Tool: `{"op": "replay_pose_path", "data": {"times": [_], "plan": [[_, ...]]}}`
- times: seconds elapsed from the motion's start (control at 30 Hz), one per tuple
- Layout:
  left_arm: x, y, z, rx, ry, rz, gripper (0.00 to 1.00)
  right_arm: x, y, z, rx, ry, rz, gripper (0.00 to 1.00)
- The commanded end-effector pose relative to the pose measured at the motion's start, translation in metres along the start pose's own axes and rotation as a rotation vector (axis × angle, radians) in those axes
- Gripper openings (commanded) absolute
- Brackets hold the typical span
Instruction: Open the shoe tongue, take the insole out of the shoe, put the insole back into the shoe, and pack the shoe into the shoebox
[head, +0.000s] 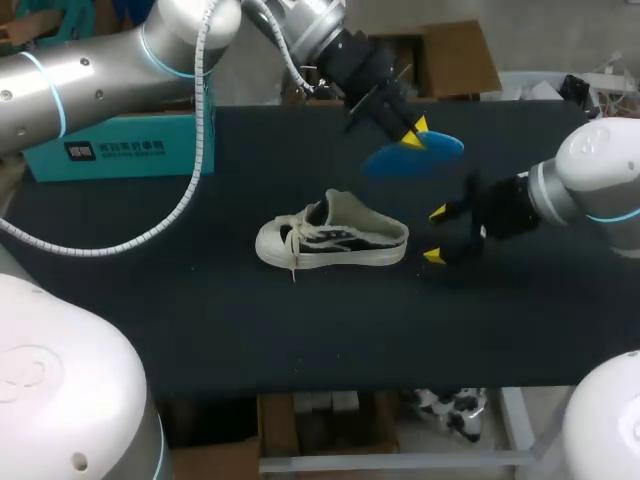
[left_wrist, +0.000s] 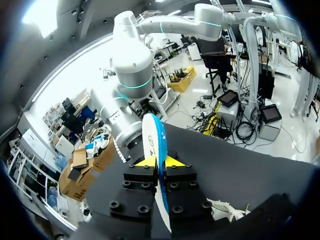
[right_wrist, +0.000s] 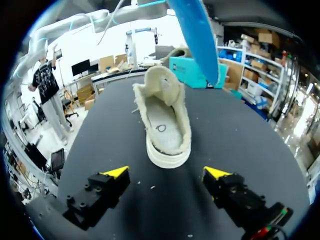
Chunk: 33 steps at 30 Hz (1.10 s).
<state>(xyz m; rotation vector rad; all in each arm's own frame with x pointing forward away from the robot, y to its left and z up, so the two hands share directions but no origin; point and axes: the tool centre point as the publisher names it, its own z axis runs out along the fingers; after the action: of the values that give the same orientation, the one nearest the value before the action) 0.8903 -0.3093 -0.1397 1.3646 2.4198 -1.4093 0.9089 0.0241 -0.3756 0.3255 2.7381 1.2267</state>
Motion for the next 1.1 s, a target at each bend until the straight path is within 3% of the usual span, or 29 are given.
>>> {"op": "replay_pose_path", "data": {"times": [0.03, 0.17, 0.3, 0.57, 0.7, 1.1], "plan": [[-0.002, -0.009, -0.006, 0.038, 0.004, 0.030, 0.00, 0.001, 0.013, -0.027, 0.090, -0.006, -0.014, 1.00], [0.003, -0.013, -0.017, 0.070, -0.040, -0.017, 0.00, -0.007, 0.024, -0.033, 0.138, 0.010, -0.041, 1.00], [0.011, -0.007, -0.034, 0.102, -0.090, -0.073, 0.00, -0.014, 0.033, -0.036, 0.169, 0.022, -0.070, 1.00], [0.043, 0.003, -0.084, 0.149, -0.226, -0.168, 0.00, -0.029, 0.049, -0.037, 0.226, 0.045, -0.108, 1.00], [0.058, 0.003, -0.112, 0.151, -0.296, -0.219, 0.00, -0.036, 0.057, -0.034, 0.242, 0.054, -0.129, 1.00], [0.088, 0.005, -0.172, 0.146, -0.402, -0.306, 0.00, -0.053, 0.088, -0.016, 0.338, 0.088, -0.205, 1.00]]}}
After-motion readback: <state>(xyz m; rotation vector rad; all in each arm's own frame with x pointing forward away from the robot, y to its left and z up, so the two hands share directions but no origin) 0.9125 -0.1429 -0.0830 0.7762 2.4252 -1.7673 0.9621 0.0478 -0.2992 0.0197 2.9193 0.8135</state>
